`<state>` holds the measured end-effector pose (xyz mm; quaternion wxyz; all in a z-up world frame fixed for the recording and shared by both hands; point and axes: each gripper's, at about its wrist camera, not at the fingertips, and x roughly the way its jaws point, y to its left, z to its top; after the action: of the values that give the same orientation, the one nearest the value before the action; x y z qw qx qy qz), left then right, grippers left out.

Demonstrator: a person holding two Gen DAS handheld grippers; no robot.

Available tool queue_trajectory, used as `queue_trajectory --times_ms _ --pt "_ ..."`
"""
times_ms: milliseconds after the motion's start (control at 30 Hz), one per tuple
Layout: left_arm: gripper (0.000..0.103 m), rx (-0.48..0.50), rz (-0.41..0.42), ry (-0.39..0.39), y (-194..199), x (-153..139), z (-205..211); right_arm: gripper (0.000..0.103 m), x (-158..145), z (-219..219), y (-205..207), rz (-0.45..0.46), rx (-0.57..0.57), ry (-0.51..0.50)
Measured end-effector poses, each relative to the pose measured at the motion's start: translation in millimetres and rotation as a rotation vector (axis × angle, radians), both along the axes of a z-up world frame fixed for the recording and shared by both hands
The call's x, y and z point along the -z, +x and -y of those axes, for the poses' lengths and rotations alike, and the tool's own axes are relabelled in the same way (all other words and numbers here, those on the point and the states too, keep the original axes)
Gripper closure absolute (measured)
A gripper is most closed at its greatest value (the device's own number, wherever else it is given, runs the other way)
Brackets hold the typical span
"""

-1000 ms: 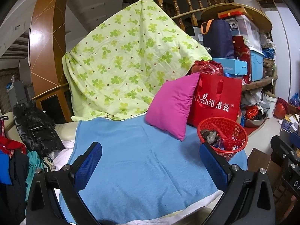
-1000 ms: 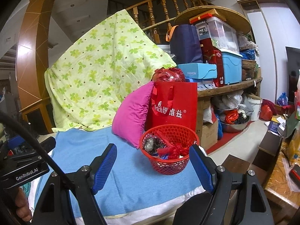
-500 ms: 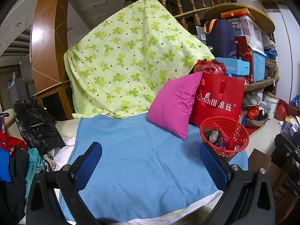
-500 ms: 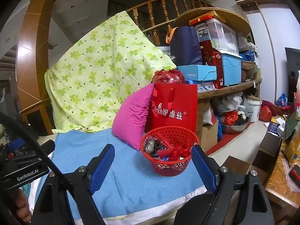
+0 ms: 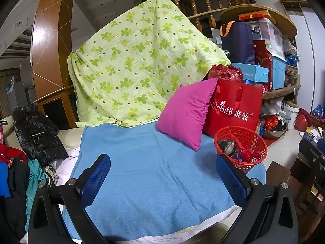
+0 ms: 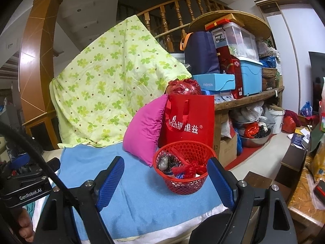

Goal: Collect trash

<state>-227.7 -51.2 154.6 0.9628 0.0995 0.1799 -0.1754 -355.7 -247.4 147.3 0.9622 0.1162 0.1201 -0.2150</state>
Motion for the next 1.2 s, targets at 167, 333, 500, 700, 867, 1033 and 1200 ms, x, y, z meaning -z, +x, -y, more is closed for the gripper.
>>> queue_trajectory --times_ms 167,333,500,700,867,1033,1200 --pt "0.0 0.013 0.008 0.004 -4.5 -2.1 3.3 0.016 -3.0 3.1 -3.1 0.012 0.01 -0.002" --pt "0.0 0.021 0.014 0.001 -8.3 -4.7 4.2 0.016 -3.2 3.8 -4.6 0.014 0.012 -0.004" --pt "0.0 0.026 0.016 -0.001 -10.3 -5.4 4.3 0.016 -2.6 2.7 -4.3 0.009 0.008 -0.004" --pt "0.0 0.023 0.013 -0.003 -10.5 -5.2 3.3 0.016 -2.0 2.2 -5.0 0.008 0.003 -0.004" --pt "0.0 0.021 0.012 -0.004 -9.2 -4.9 1.7 0.016 -2.2 1.2 -5.1 0.007 0.004 -0.007" --pt "0.0 0.023 0.011 -0.005 -9.0 -5.1 1.7 0.016 -2.1 0.1 -5.0 0.009 0.005 -0.006" --pt "0.0 0.023 0.009 -0.007 -8.9 -5.0 1.8 0.016 -1.5 -0.5 -4.7 0.009 0.005 -0.008"
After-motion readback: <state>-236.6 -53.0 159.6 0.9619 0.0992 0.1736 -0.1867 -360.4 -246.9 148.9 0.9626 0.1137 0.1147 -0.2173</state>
